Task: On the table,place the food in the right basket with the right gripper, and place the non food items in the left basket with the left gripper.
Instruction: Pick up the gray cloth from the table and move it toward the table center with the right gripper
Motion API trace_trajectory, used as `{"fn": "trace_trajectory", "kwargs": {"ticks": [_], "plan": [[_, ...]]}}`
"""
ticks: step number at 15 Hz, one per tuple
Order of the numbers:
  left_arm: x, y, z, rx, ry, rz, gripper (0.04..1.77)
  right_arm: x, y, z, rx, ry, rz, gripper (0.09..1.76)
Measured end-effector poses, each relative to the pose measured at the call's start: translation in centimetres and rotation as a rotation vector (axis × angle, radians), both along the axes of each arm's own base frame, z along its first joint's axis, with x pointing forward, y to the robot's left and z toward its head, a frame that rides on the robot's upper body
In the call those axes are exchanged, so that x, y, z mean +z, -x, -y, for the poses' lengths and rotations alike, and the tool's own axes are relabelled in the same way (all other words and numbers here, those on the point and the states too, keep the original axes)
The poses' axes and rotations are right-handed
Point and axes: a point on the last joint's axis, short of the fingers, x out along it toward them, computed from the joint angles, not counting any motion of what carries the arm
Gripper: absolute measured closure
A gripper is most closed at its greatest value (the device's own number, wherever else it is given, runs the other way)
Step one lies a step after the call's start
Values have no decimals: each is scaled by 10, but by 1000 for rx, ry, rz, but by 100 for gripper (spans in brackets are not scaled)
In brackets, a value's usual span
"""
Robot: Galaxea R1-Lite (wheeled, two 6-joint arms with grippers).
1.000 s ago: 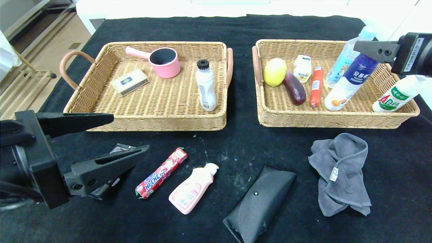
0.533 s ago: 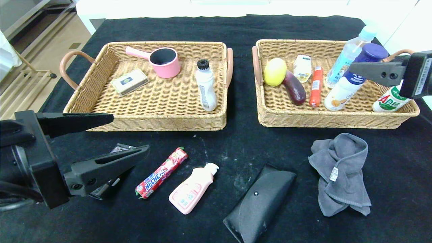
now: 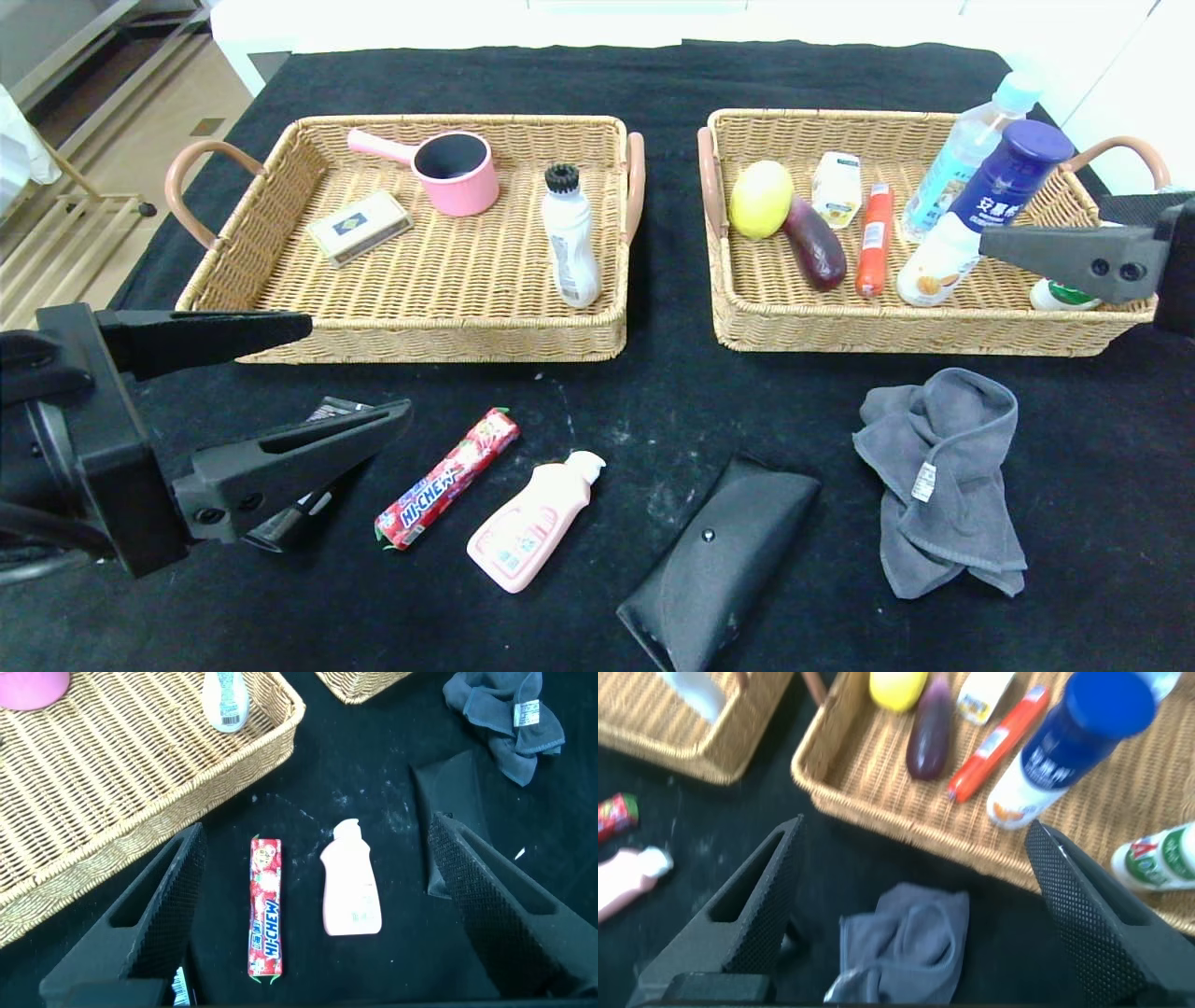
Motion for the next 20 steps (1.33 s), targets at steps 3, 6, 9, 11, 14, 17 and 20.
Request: {"fn": "trace_trajectory", "kwargs": {"ticks": [3, 6, 9, 11, 14, 17, 20], "plan": [[0, 0, 0, -2, -1, 0, 9, -11, 5, 1, 15, 18, -33, 15], [0, 0, 0, -3, -1, -1, 9, -18, 7, 1, 17, 30, -54, 15], [0, 0, 0, -3, -1, -1, 9, -23, 7, 1, 16, 40, -74, 15], [-1, 0, 0, -3, -1, -1, 9, -27, 7, 1, 13, 50, -94, 15], [0, 0, 0, -3, -1, -1, 9, -34, 9, 3, 3, 81, -156, 15], [0, 0, 0, -3, -1, -1, 9, -41, 11, 5, -55, 73, -228, 15], [0, 0, 0, -3, -1, 0, 9, -47, 9, 6, -125, 21, -301, 15]]}}
